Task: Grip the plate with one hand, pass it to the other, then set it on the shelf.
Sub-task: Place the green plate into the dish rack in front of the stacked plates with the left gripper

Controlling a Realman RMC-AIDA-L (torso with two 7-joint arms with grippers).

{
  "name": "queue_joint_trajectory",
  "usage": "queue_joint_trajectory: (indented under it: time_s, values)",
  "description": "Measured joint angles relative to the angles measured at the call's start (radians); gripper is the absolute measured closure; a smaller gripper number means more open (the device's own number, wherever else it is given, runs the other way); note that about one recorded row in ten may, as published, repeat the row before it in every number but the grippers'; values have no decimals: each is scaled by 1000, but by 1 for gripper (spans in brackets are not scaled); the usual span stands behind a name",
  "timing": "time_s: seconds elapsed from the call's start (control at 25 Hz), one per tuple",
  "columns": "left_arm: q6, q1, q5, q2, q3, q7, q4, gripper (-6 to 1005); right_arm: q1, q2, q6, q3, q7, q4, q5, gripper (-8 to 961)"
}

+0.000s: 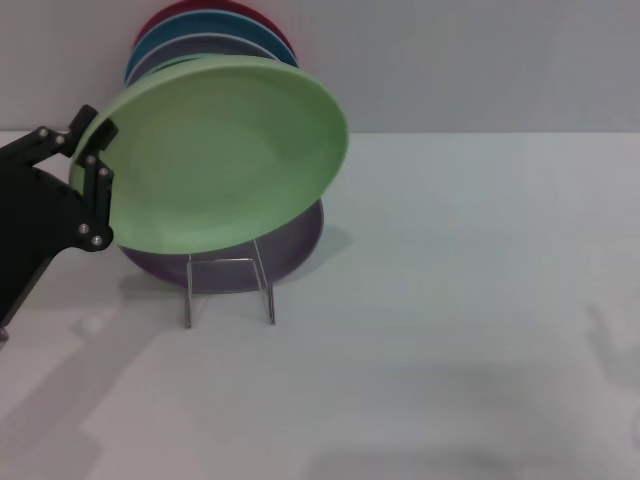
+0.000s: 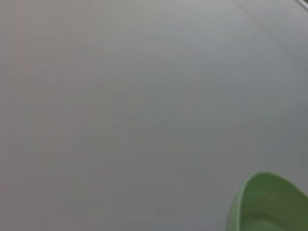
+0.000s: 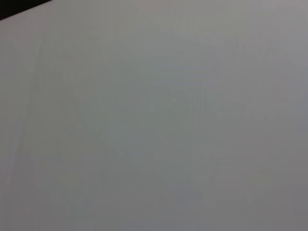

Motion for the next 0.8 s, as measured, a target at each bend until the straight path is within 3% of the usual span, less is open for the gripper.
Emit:
queue_joint_trajectory:
  time_s: [0.36,0.8]
  values:
    - [3,-64,0,13,60,27,67,925,-12,0,-36,-27,0,1,0,251]
    - [9,-84,0,23,76,94,64,926,-13,2,-46,-41,0,2,0,252]
